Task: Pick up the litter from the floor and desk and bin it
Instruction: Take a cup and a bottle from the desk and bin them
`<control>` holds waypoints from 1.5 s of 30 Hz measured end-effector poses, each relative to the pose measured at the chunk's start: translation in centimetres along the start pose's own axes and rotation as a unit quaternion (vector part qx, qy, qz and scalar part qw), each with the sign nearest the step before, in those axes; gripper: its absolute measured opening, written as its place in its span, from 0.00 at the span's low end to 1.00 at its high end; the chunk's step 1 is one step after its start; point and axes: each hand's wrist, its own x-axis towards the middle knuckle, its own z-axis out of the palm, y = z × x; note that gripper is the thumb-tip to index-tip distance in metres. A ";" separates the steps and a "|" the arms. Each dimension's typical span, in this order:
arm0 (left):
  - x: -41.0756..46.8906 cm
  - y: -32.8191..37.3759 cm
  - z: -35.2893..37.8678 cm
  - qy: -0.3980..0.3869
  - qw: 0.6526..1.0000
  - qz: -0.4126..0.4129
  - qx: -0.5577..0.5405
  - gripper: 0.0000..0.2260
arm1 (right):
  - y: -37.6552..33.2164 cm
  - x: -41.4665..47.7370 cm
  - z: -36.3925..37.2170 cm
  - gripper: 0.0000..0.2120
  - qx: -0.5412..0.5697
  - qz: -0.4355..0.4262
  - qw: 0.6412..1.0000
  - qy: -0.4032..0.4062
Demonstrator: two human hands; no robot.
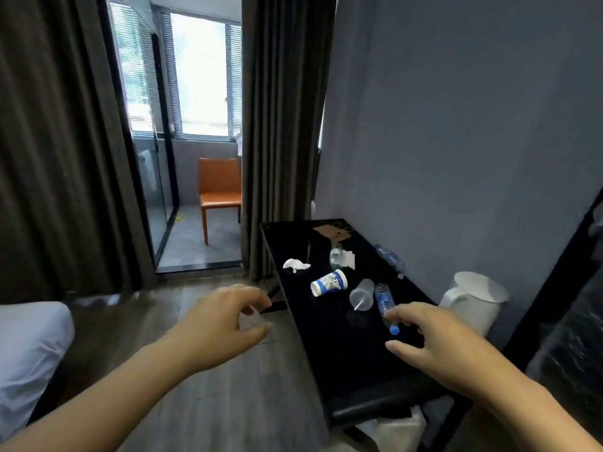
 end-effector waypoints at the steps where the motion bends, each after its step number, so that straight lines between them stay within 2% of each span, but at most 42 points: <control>1: 1.5 -1.4 0.0 -0.006 1.000 0.006 0.001 0.13 | -0.2 1.3 0.4 0.20 -0.002 0.015 1.000 0.004; 8: 11.7 -8.6 -0.7 -0.052 0.996 0.070 -0.014 0.10 | -2.5 9.5 2.7 0.20 0.007 0.099 0.995 0.015; 15: 19.2 -13.2 3.3 -0.106 0.988 0.097 -0.051 0.12 | -1.3 15.1 5.7 0.21 0.021 0.169 0.985 -0.013; 29: 39.7 -14.9 9.6 -0.146 0.982 0.119 -0.032 0.12 | 12.1 29.6 9.5 0.14 0.101 0.238 0.966 -0.011; 33: 44.3 -14.3 14.0 -0.193 0.975 0.101 -0.049 0.12 | 16.3 31.7 10.8 0.17 0.118 0.269 0.956 -0.026; 41: 51.2 -14.7 21.6 -0.259 0.955 0.125 -0.066 0.14 | 22.1 33.3 13.9 0.16 0.145 0.352 0.922 -0.063; 45: 54.9 -15.0 25.1 -0.286 0.948 0.141 -0.021 0.14 | 23.6 34.7 14.9 0.13 0.153 0.408 0.899 -0.054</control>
